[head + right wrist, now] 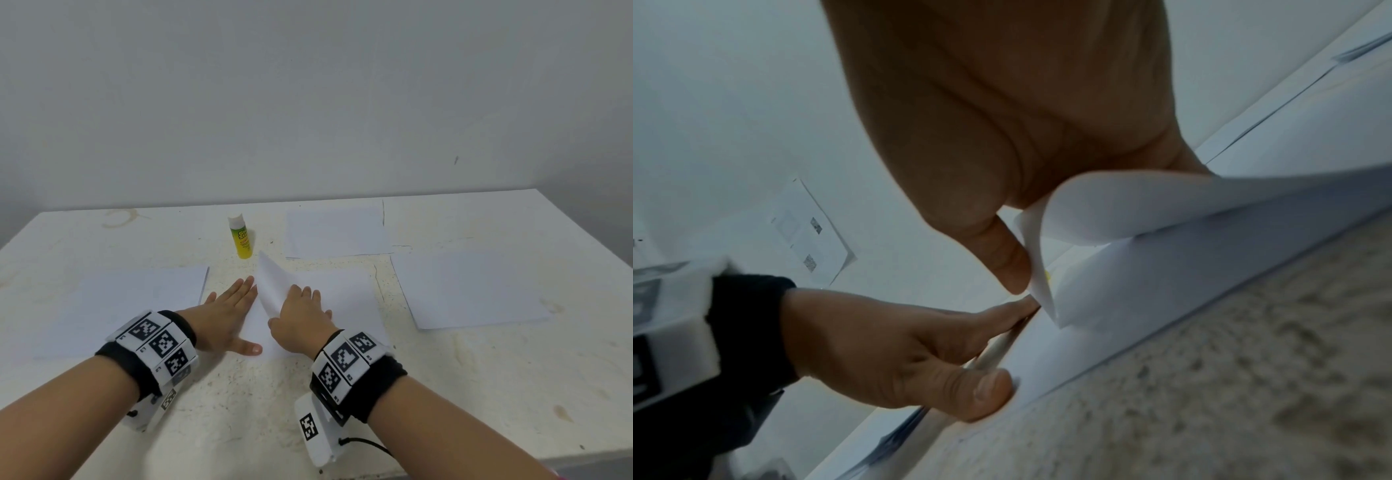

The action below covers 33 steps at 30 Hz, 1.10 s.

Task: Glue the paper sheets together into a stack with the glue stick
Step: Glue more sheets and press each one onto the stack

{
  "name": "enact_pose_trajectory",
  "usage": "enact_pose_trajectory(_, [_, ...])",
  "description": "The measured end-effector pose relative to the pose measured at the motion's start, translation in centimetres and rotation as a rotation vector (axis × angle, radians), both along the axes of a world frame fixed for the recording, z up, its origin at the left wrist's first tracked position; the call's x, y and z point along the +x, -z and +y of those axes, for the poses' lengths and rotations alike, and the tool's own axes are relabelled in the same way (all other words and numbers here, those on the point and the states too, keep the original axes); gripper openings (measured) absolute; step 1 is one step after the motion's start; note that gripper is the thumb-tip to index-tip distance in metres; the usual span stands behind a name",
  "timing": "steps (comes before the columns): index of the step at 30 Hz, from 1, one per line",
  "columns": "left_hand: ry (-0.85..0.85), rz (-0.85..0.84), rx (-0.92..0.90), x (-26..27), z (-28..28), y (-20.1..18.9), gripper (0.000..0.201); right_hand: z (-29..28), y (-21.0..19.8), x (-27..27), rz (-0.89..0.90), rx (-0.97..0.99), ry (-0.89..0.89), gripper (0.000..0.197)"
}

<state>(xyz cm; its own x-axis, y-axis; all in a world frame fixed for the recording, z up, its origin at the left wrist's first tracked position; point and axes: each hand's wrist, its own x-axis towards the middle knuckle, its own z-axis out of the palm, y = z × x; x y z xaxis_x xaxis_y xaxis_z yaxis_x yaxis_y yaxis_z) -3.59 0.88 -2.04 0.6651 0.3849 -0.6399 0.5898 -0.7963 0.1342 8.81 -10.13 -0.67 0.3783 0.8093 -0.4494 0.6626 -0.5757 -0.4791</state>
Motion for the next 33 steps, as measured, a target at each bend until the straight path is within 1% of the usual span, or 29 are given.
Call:
enact_pose_trajectory(4, [0.001, 0.001, 0.001, 0.0, -0.1, -0.2, 0.151, 0.0, 0.1, 0.0, 0.003, -0.005, -0.001, 0.069])
enact_pose_trajectory(9, [0.018, 0.015, 0.031, 0.1, -0.1, -0.4, 0.153, 0.1, 0.5, 0.1, 0.031, 0.063, 0.021, 0.073])
enact_pose_trajectory(13, [0.031, 0.015, 0.043, -0.2, -0.2, -0.4, 0.157, 0.2, 0.9, 0.5, -0.002, 0.03, -0.051, 0.064])
enact_pose_trajectory(17, [-0.018, 0.017, 0.046, -0.4, -0.3, -0.8, 0.164, 0.3, 1.0, 1.0, -0.029, -0.015, -0.099, 0.055])
enact_pose_trajectory(21, [-0.052, 0.058, 0.017, -0.2, -0.6, -1.7, 0.17, 0.7, 1.3, 1.2, -0.043, -0.035, -0.123, 0.058])
enact_pose_trajectory(22, [-0.06, 0.068, 0.024, 0.0, -0.6, -1.8, 0.167, 0.8, 1.3, 1.2, -0.049, -0.037, -0.128, 0.059])
enact_pose_trajectory(23, [-0.071, 0.078, 0.038, 0.1, -0.7, -2.0, 0.161, 0.9, 1.4, 1.2, -0.052, -0.038, -0.129, 0.06])
enact_pose_trajectory(25, [-0.1, 0.089, 0.062, 0.2, -1.0, -2.1, 0.138, 1.0, 1.4, 1.2, -0.056, -0.04, -0.123, 0.062])
enact_pose_trajectory(26, [-0.106, 0.086, 0.062, 0.2, -1.0, -2.1, 0.131, 1.0, 1.4, 1.2, -0.062, -0.039, -0.122, 0.063])
enact_pose_trajectory(27, [-0.099, 0.088, 0.063, 0.2, -1.1, -2.2, 0.132, 1.1, 1.5, 1.2, -0.071, -0.037, -0.123, 0.065])
enact_pose_trajectory(30, [-0.049, 0.102, 0.064, 0.0, -0.9, -2.1, 0.163, 1.3, 1.8, 1.2, -0.102, -0.041, -0.138, 0.068])
enact_pose_trajectory(31, [-0.046, 0.105, 0.076, -0.1, -0.8, -1.9, 0.164, 1.3, 1.9, 1.2, -0.105, -0.044, -0.14, 0.07])
enact_pose_trajectory(33, [-0.036, 0.113, 0.107, -0.2, -0.7, -1.8, 0.15, 1.4, 2.1, 1.3, -0.103, -0.053, -0.152, 0.077])
